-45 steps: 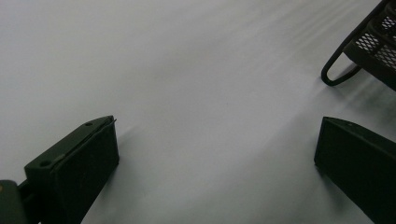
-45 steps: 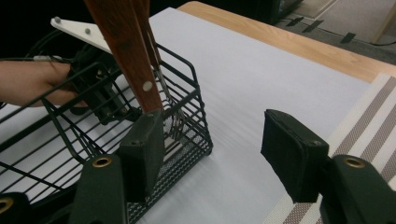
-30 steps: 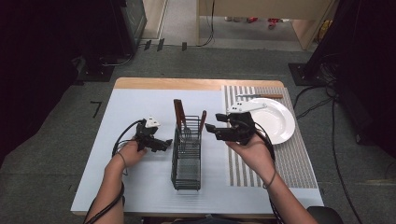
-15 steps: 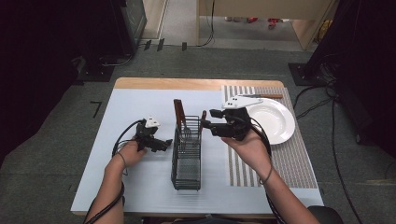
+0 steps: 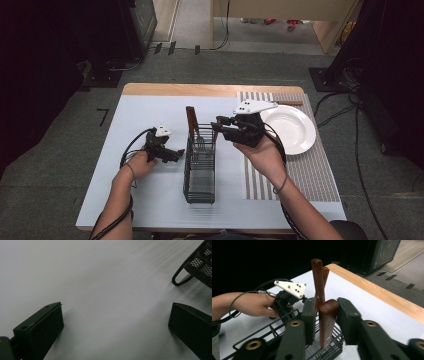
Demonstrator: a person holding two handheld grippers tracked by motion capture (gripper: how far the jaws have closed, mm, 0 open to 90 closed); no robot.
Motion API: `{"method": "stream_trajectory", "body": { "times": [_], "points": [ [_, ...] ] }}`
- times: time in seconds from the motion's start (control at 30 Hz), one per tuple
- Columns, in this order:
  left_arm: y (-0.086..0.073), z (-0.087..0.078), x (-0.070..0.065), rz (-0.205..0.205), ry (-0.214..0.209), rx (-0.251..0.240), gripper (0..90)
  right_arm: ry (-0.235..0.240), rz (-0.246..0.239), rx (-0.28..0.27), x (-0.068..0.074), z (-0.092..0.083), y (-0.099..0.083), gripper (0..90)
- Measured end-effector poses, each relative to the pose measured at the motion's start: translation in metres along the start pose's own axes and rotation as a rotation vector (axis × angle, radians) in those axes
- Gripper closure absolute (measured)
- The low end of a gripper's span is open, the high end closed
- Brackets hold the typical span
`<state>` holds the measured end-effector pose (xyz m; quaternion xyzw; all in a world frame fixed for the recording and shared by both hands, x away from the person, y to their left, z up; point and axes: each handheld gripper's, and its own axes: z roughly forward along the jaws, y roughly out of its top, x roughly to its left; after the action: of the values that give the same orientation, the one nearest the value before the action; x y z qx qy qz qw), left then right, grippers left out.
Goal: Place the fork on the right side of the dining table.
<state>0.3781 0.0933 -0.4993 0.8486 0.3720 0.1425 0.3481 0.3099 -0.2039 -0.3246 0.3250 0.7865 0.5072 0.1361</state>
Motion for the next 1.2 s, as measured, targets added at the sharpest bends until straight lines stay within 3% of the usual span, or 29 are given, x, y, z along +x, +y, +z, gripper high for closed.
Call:
{"method": "stream_trajectory", "body": {
  "times": [0.7, 0.8, 1.2],
  "points": [
    [0.000, 0.000, 0.000, 0.000, 0.000, 0.000, 0.0, 0.002, 0.010, 0.006, -0.002, -0.002, -0.001, 75.1],
    [0.000, 0.000, 0.000, 0.000, 0.000, 0.000, 0.0, 0.015, 0.035, -0.005, -0.004, -0.004, 0.000, 75.3],
    [0.000, 0.000, 0.000, 0.001, 0.000, 0.000, 0.0, 0.026, 0.026, -0.072, -0.004, -0.026, 0.012, 75.4]
  ]
}}
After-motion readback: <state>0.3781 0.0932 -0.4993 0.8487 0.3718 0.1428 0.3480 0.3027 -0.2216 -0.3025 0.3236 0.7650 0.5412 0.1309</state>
